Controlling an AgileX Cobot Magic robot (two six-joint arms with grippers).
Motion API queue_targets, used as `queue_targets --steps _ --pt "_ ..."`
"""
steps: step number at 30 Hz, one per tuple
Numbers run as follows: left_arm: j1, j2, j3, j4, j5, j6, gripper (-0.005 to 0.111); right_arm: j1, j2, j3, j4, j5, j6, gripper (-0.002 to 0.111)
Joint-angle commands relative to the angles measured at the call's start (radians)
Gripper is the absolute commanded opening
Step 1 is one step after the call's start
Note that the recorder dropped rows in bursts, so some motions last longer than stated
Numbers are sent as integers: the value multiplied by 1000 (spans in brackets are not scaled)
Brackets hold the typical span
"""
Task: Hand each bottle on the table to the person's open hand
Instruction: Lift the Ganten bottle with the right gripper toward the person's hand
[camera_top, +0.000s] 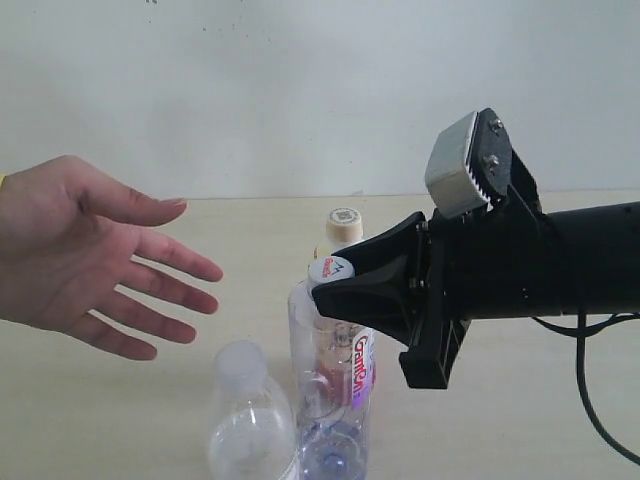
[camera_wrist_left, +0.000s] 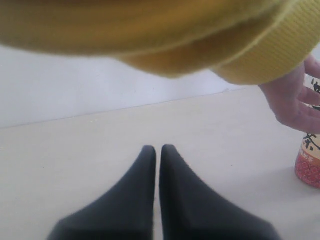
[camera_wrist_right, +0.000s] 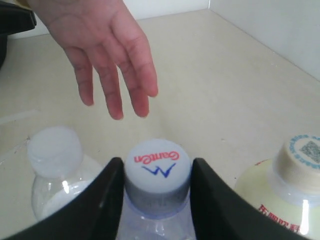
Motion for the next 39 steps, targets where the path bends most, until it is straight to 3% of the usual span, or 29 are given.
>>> queue_targets --steps 1,20,30,39 --pt "2 4 4 -1 -1 3 4 2 0 -5 -1 9 -6 0" --pt "2 4 4 -1 -27 3 4 5 -2 -169 -23 49 43 0" --pt "2 4 4 -1 -29 3 4 174 5 -316 -29 -143 52 0" --pt "2 4 4 -1 -29 3 4 196 185 -561 17 -37 132 0"
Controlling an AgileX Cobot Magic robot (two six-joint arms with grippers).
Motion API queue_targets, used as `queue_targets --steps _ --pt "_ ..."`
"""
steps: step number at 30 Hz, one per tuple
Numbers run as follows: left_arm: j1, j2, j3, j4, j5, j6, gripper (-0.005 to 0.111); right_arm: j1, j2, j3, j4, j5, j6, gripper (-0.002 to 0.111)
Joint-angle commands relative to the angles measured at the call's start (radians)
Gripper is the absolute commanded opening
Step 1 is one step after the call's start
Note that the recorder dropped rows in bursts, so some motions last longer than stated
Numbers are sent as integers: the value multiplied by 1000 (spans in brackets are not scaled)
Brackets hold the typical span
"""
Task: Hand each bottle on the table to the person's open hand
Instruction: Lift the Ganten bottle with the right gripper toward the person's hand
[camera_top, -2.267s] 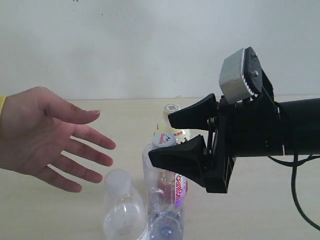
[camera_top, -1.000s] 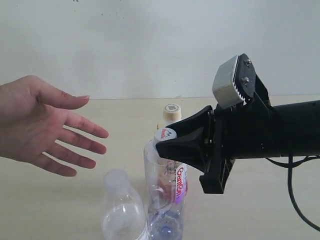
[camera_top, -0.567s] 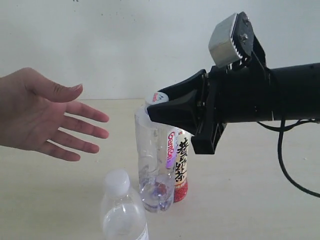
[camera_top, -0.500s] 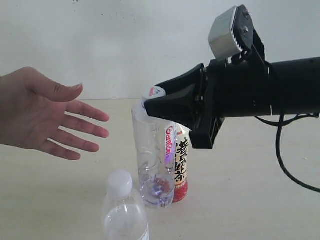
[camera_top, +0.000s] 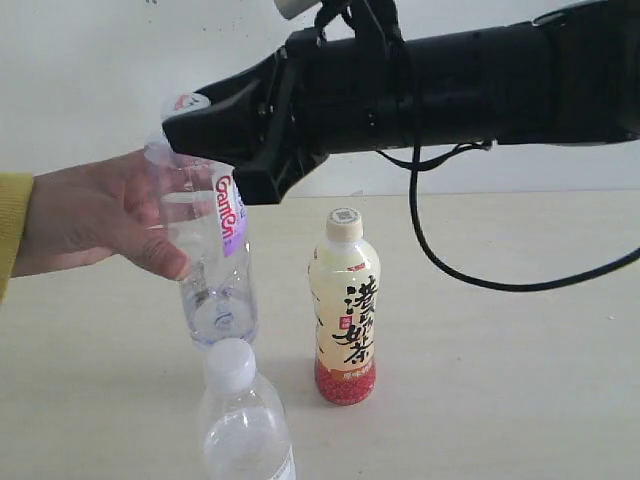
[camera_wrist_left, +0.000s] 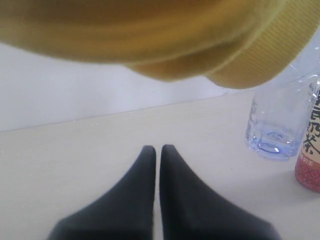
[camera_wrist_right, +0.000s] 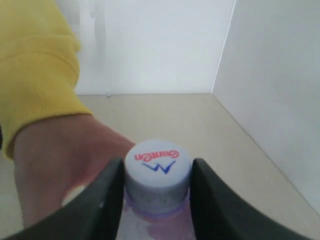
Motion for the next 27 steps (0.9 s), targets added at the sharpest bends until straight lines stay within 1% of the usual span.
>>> queue_targets --steps 1,4,8,12,13,14,15,16,19,20,21,24,27 --pt "2 4 4 -1 -17 3 4 28 17 -94 34 23 21 0" --pt "2 4 4 -1 -17 3 4 59 17 -138 32 24 59 0" --pt "2 4 4 -1 -17 3 4 90 18 -138 26 -60 61 0" --pt "2 4 4 -1 -17 3 4 92 18 -138 28 -90 116 0" --pt "2 4 4 -1 -17 3 4 92 18 -138 25 -92 132 2" --pt "2 4 4 -1 -17 3 4 92 18 -138 25 -92 139 6" --pt "2 4 4 -1 -17 3 4 92 18 -138 23 -92 144 14" --pt "2 4 4 -1 -17 3 4 92 18 -138 23 -92 155 24" --pt "2 4 4 -1 -17 3 4 92 18 -138 21 -106 193 64" --pt "2 4 4 -1 -17 3 4 92 18 -138 14 -113 210 71" --pt "2 4 4 -1 -17 3 4 92 17 -138 -7 -122 222 71" --pt "2 4 4 -1 -17 3 4 92 4 -138 -85 -122 256 63" --pt "2 4 4 -1 -17 3 4 90 -20 -138 -137 -106 301 65"
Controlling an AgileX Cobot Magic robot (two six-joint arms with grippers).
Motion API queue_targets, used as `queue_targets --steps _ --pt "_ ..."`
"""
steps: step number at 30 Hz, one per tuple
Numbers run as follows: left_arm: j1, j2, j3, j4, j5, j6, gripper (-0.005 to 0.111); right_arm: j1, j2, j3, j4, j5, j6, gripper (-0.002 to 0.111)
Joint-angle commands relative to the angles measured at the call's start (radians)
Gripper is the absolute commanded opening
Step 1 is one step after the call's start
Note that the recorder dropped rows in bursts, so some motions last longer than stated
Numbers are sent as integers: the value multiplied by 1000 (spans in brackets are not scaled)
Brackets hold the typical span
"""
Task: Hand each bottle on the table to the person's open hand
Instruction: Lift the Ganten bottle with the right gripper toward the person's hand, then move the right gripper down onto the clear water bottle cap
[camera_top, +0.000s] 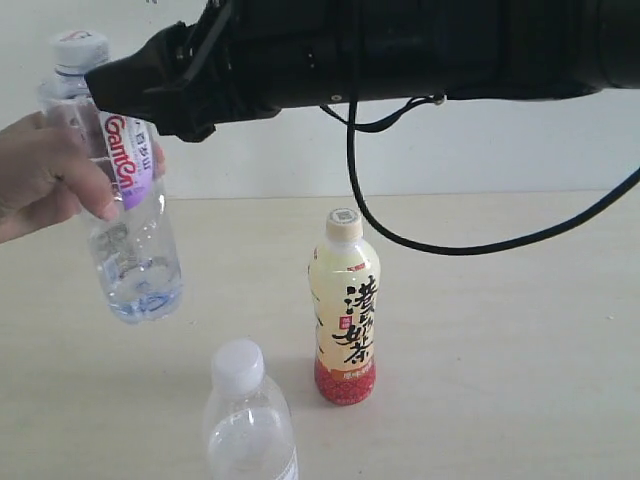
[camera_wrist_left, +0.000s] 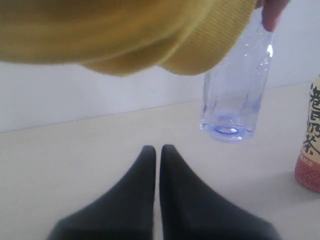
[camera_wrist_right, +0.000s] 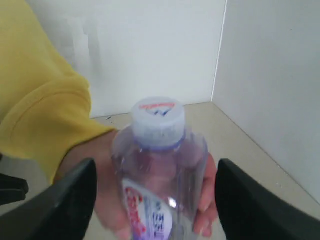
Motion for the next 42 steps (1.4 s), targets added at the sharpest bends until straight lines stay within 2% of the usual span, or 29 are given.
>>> queue_targets --steps 1,9,13,25,31,42 --pt "2 4 4 -1 -15 3 4 0 -46 -9 -87 19 79 66" --pt "2 4 4 -1 -15 3 4 0 -104 -9 -456 161 452 66" --pt "2 4 4 -1 -15 3 4 0 -104 8 -537 258 550 66" --pt "2 4 4 -1 -15 3 4 0 -105 215 -575 242 559 66" --pt "2 4 4 -1 -15 3 4 0 -105 233 -578 246 533 66" --pt "2 4 4 -1 -15 3 4 0 -90 292 -593 140 444 66"
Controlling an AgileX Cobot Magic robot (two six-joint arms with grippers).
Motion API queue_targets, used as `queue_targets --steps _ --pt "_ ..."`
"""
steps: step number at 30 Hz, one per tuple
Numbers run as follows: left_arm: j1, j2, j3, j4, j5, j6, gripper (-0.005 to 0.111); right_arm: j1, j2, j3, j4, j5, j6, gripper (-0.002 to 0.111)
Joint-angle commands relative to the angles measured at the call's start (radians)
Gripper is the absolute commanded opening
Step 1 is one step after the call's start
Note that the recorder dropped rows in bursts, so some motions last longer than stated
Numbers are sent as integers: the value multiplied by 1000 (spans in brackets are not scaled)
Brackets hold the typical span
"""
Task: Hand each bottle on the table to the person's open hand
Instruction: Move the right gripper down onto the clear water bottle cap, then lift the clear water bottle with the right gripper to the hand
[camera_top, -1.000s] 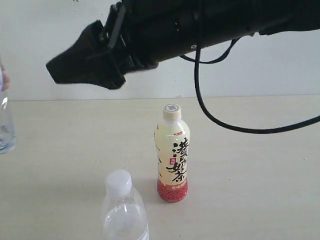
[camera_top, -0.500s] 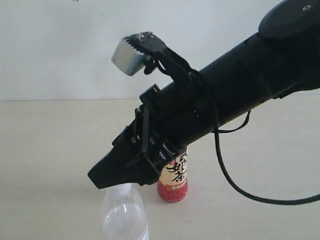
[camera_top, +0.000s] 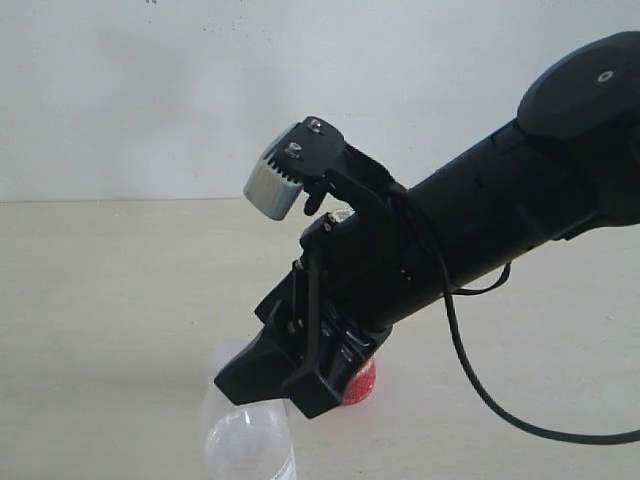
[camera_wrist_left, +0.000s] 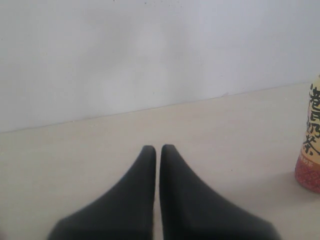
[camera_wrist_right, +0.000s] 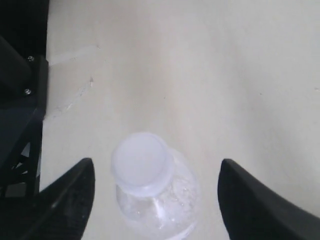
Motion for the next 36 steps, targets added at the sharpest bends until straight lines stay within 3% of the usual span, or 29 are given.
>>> queue_targets --steps 1,10,14,23,36 --pt "2 4 4 -1 -13 3 4 0 16 9 30 -14 -54 66" --pt "2 4 4 -1 -13 3 4 0 95 9 79 -52 -129 65" --pt "2 4 4 -1 -13 3 4 0 87 9 163 -47 -239 47" --pt "2 4 4 -1 -13 3 4 0 86 9 184 9 -292 0" --pt "2 4 4 -1 -22 3 4 0 10 -44 237 -51 -313 0"
